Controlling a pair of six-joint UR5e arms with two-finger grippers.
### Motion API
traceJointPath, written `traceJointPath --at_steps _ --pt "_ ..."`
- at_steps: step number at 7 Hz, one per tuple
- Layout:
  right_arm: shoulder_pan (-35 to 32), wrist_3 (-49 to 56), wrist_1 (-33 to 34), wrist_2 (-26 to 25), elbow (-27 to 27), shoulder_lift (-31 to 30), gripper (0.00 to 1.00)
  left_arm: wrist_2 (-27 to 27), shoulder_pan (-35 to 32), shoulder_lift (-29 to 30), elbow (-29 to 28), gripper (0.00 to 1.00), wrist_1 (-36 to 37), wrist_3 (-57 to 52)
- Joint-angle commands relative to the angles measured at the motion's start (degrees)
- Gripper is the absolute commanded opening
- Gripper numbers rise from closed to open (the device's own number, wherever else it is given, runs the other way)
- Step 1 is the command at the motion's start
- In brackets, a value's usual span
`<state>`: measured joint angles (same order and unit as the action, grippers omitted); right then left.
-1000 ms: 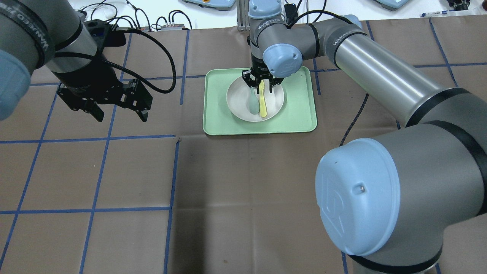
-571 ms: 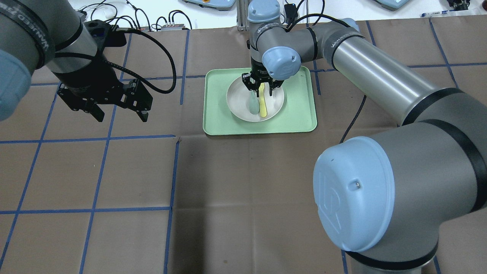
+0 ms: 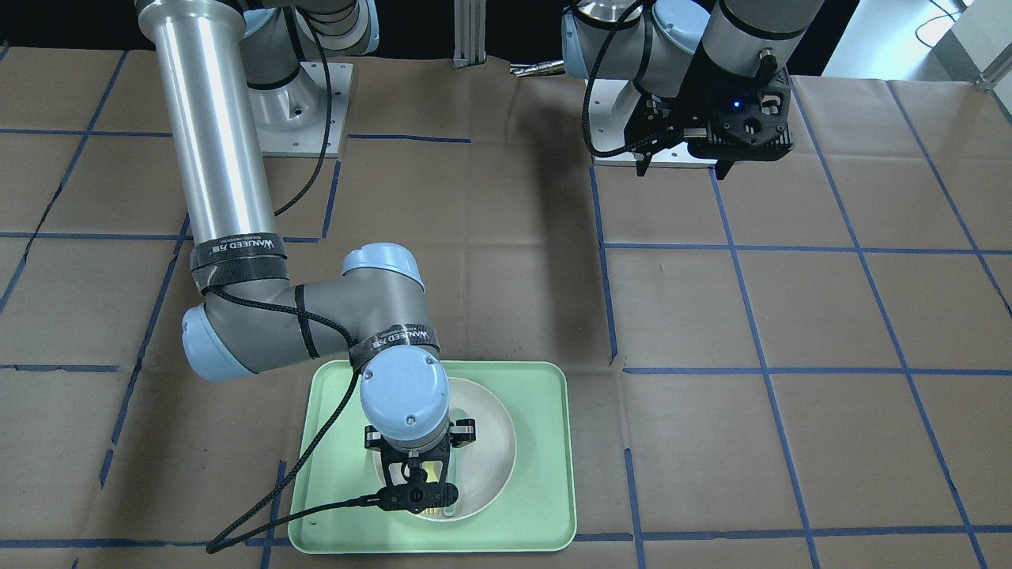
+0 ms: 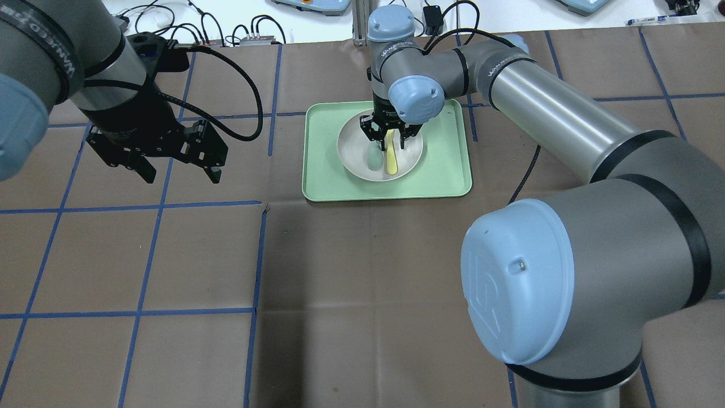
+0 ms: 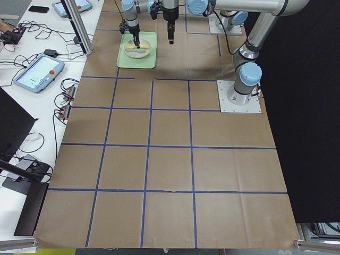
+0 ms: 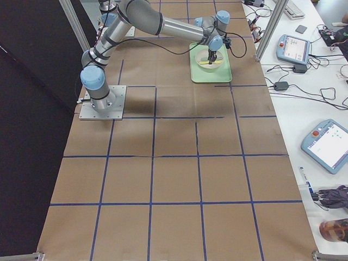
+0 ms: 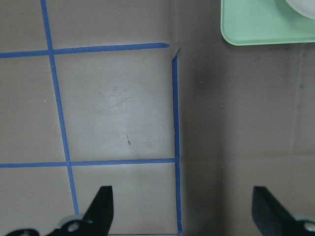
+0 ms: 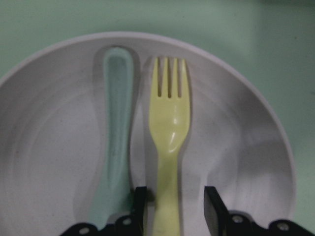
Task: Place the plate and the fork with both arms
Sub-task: 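Close the right gripper on the yellow fork handle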
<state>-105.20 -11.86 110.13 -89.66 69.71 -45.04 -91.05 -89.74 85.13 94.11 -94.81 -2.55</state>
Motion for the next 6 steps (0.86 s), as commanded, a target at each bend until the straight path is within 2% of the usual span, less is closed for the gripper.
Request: traceJointPath --at_steps 1,2,6 --pt "0.0 0.0 0.0 0.01 -0.01 0.3 0.5 0.0 0.0 0.21 -0.07 0.99 -0.02 0.0" --pt "0.0 0.0 0.0 -0.07 -0.1 0.3 0.49 0.0 0.0 0.29 -0.16 0.99 -0.02 0.0" --pt "0.08 0.0 -0.26 0.01 -0.36 0.92 0.19 -0.09 0.09 0.21 0.1 0.99 -0.02 -0.09"
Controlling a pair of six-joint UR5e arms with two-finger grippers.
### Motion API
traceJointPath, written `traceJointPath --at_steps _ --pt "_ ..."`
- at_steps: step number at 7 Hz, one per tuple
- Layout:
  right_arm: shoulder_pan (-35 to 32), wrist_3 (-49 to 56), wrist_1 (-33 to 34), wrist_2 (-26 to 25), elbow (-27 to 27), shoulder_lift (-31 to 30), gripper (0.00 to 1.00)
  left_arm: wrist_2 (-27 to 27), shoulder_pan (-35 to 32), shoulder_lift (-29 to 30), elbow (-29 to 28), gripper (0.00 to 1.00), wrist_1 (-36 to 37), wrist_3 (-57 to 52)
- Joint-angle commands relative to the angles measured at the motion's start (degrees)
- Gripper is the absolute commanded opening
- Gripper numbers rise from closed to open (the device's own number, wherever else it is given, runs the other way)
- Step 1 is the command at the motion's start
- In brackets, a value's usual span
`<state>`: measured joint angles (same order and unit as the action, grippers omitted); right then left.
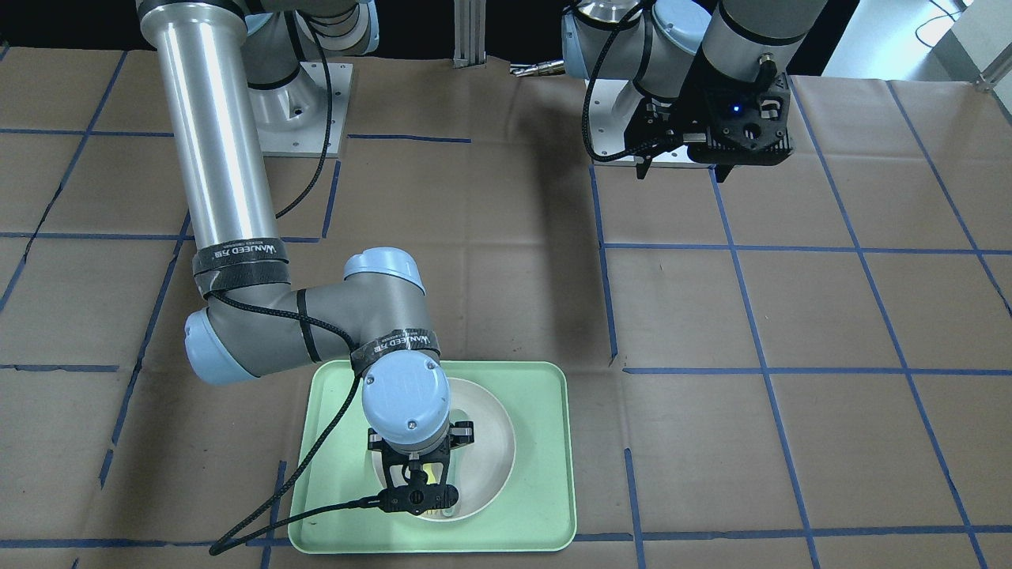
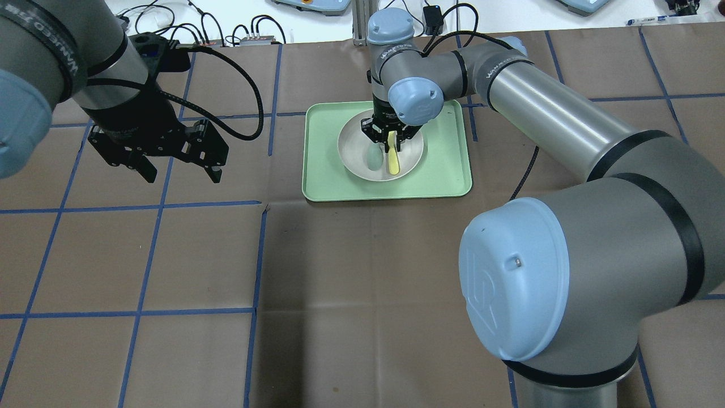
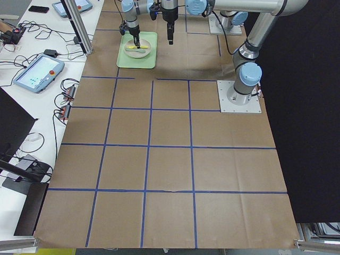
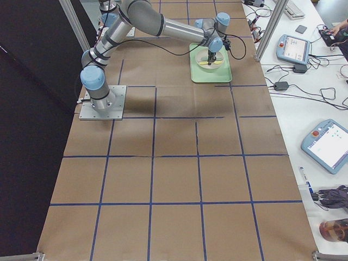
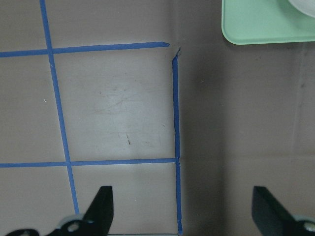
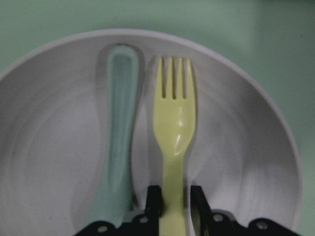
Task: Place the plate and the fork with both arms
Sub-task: 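Close the right gripper on the yellow fork handle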
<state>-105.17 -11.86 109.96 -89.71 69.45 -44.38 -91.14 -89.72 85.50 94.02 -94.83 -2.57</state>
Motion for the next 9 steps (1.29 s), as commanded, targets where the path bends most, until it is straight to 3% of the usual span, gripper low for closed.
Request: traceJointPath --at_steps 1,2,5,9 --pt "0.05 -0.09 -0.18 0.06 -0.28 0.17 0.11 -0.09 -0.01 -0.42 0.2 0.99 -0.17 -0.07" --pt "0.14 -0.09 -0.27 0.58 -0.37 -0.01 0.04 -0.09 0.07 -0.51 0.2 0.99 -0.18 0.02" --pt "0.14 -1.05 -1.32 1.64 -0.72 -1.76 0.02 -0.09 0.07 -0.16 0.2 0.99 -0.26 0.02" --pt "1.62 -2.29 -7.38 2.18 0.24 -7.83 0.02 0.0 0.07 0.11 0.02 0.99 -0.44 0.02"
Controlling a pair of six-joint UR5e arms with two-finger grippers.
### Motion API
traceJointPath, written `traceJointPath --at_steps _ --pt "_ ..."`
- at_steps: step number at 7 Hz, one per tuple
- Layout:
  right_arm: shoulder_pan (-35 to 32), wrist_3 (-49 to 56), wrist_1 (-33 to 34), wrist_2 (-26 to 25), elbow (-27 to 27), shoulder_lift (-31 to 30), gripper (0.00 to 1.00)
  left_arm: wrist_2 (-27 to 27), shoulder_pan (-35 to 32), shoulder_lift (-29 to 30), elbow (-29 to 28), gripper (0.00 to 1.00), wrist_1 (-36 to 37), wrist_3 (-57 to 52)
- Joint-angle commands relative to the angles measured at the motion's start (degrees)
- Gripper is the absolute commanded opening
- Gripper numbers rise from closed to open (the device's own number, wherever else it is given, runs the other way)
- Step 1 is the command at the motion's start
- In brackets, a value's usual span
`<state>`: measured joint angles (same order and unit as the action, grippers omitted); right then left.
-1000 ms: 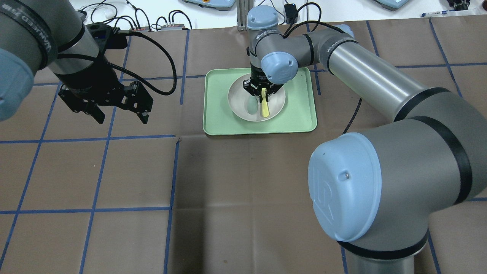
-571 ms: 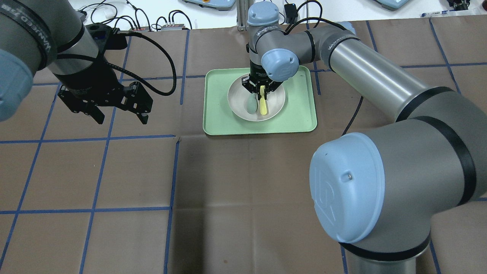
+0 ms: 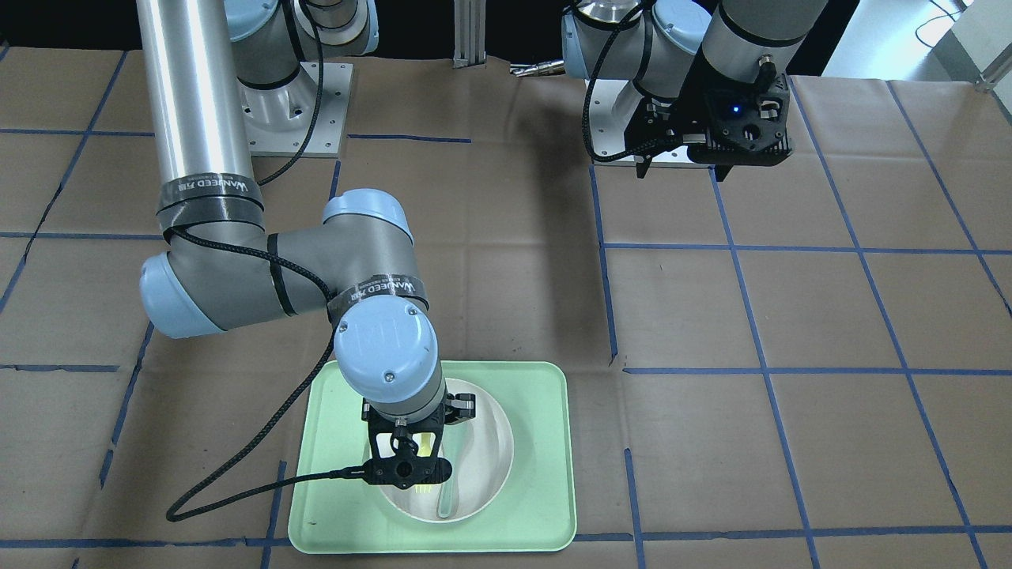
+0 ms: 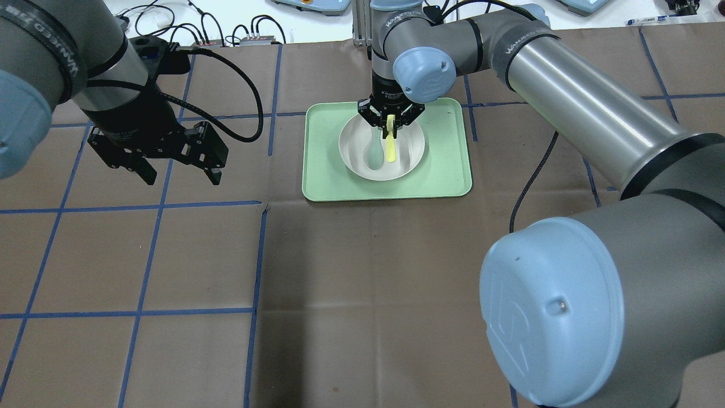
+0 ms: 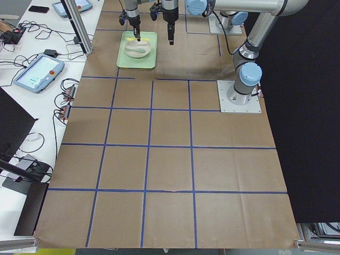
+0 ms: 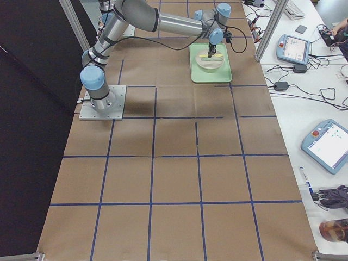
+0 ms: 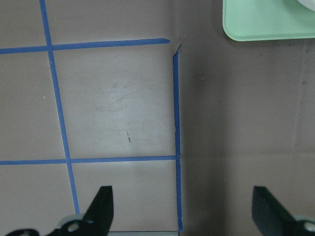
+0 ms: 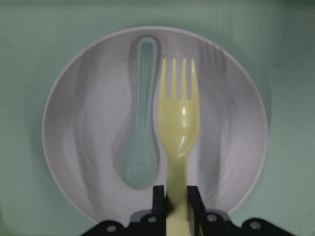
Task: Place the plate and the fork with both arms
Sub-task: 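Move the yellow fork with the right gripper beside the plate on the tray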
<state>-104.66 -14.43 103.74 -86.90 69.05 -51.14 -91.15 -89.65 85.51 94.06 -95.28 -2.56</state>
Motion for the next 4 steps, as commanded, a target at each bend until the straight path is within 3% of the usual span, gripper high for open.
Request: traceJointPath --at_steps 1,2,4 --pt "3.3 0.54 -1.52 -0.9 0.73 -1.06 0.02 0.0 0.0 0.1 -0.02 0.99 -0.08 0.01" --pt "5.24 0.81 -2.66 -4.56 1.08 -1.32 0.03 0.0 0.0 -0.16 0.07 0.99 -0.34 0.01" --pt "7.71 3.0 -1.98 -4.96 3.18 -0.63 0.03 0.0 0.0 -0.17 -0.02 0.99 -0.52 0.01"
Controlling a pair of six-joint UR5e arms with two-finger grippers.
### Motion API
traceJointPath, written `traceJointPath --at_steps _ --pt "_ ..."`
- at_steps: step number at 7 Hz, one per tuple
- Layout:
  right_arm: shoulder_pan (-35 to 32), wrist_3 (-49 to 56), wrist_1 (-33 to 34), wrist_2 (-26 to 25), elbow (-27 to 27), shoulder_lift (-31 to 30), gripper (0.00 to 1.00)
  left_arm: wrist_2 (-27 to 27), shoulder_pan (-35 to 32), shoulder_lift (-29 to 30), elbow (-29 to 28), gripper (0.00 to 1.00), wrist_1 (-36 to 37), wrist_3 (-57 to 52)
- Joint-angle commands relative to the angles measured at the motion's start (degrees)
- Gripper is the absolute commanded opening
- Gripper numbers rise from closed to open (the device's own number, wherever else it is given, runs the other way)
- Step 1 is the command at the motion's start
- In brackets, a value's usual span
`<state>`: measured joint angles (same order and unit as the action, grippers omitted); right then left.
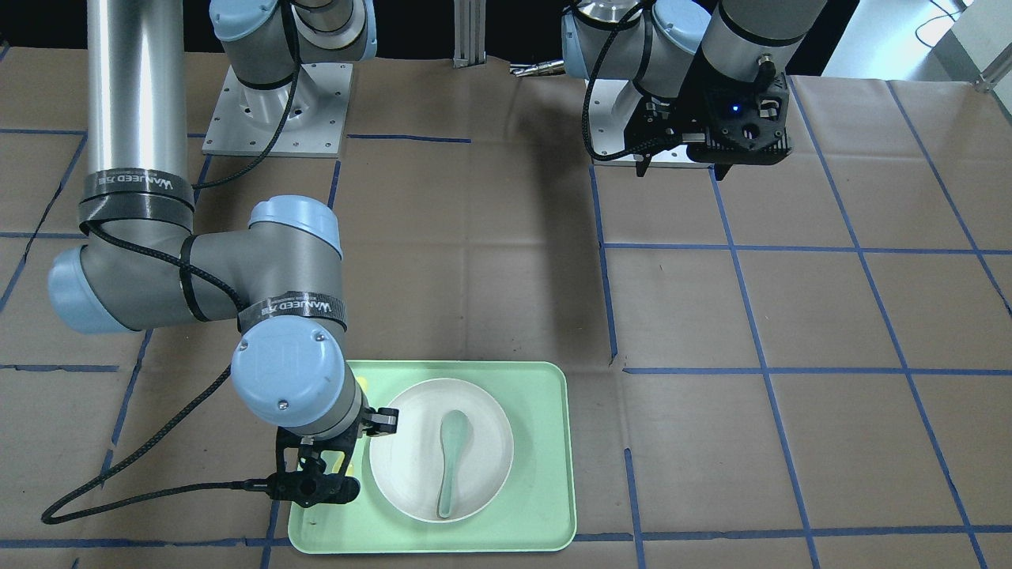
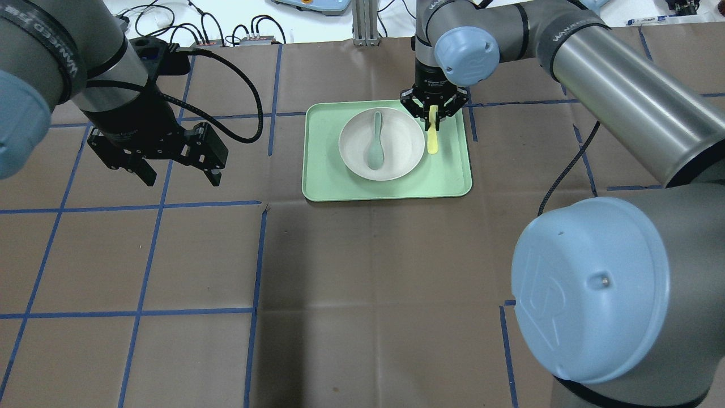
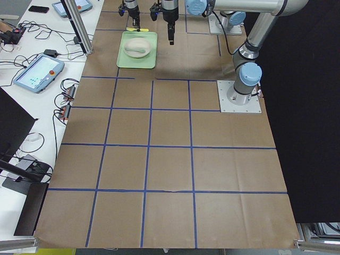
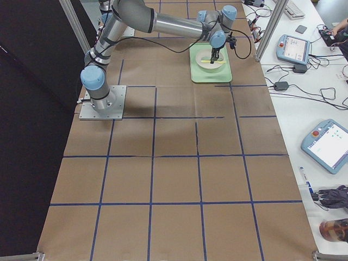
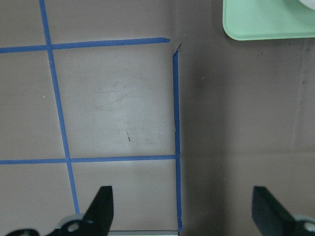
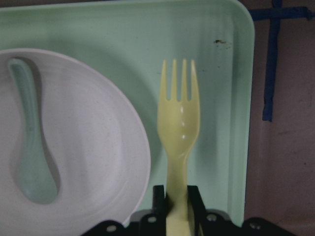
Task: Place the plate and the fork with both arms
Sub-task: 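Move the yellow fork with the right gripper beside the plate on the tray, then open the right gripper to release the yellow fork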
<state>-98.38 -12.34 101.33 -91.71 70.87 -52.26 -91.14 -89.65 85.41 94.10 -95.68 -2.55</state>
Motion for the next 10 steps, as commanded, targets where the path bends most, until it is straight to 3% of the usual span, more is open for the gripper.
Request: traceJointPath --at_steps 1,3,5,6,8,9,10 --pt "1.79 1.0 0.79 0.04 2.77 1.45 0.03 0.0 0.0 0.02 -0.06 0.99 -0.12 0.0" --pt "1.96 2.05 1.59 0.04 2.96 3.56 0.04 0.0 -0.09 0.02 -0.06 0.99 -0.21 0.09" --pt "1.88 2.23 1.85 0.13 2.53 4.35 0.2 0.0 0.0 -0.07 -0.15 0.99 -0.47 0.09" --pt "1.88 2.23 1.85 0.13 2.26 4.88 0.23 0.0 0.0 -0.15 -0.06 0.99 -0.56 0.09" --pt "1.88 2.23 1.85 0.04 1.73 4.8 0.93 0.0 0.0 -0.15 -0.06 0.99 -0.65 0.09" --pt "2.05 2.23 1.76 0.13 1.73 4.19 1.0 0.0 0.0 -0.15 -0.06 0.99 -0.65 0.09" --pt "2.49 2.32 1.67 0.04 1.3 3.31 1.0 0.0 0.0 -0.24 0.03 0.99 -0.65 0.09"
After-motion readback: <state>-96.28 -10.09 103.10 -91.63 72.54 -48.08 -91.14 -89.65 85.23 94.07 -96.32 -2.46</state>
